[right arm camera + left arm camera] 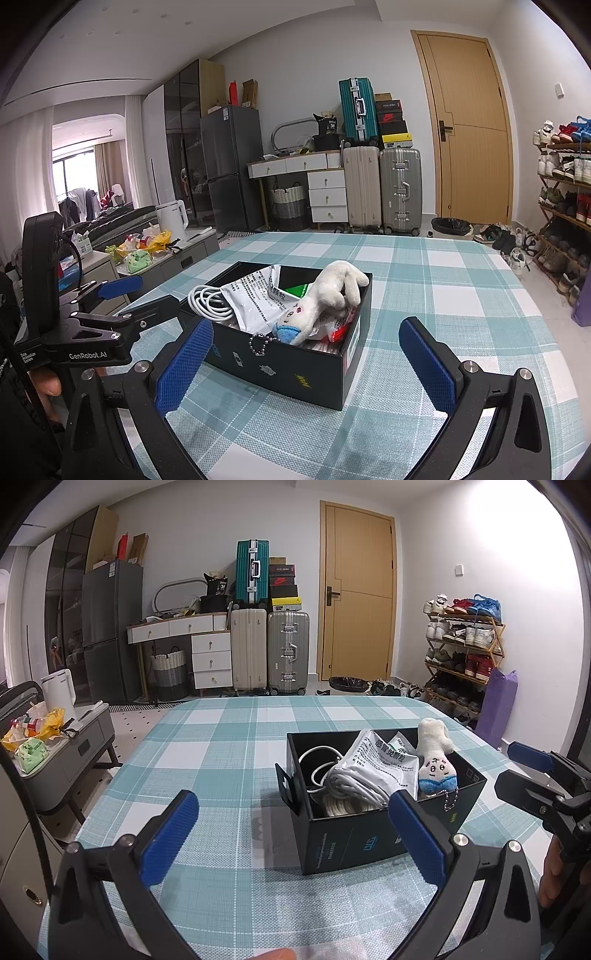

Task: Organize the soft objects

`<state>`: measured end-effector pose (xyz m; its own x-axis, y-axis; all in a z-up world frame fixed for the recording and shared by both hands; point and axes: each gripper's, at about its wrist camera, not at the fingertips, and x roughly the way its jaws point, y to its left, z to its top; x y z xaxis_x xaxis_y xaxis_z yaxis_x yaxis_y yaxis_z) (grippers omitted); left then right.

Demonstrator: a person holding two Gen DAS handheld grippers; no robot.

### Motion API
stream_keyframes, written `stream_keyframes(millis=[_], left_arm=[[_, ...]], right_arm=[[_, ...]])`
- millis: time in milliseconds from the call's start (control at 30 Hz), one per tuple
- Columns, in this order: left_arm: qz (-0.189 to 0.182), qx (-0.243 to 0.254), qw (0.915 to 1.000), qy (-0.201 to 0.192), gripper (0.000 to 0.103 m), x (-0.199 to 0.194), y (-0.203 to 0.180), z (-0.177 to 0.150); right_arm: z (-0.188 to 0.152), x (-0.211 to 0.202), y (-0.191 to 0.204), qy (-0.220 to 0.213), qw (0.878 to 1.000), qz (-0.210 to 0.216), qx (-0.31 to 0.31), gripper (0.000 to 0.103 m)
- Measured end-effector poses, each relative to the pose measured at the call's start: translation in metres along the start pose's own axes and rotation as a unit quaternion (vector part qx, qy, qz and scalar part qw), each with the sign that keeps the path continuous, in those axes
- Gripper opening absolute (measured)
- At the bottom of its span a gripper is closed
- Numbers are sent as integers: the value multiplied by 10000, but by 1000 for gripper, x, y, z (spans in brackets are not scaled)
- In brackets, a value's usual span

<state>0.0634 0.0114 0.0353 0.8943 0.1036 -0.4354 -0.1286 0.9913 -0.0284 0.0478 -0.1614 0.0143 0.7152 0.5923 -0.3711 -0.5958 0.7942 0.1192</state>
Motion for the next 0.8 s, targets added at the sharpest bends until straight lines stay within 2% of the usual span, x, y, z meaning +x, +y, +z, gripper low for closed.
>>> stream_keyframes(millis=[800], left_arm=[[7,-12,10000,-15,103,0,-1,1]], right_arm=[[1,0,0,6,10000,2,1,102]])
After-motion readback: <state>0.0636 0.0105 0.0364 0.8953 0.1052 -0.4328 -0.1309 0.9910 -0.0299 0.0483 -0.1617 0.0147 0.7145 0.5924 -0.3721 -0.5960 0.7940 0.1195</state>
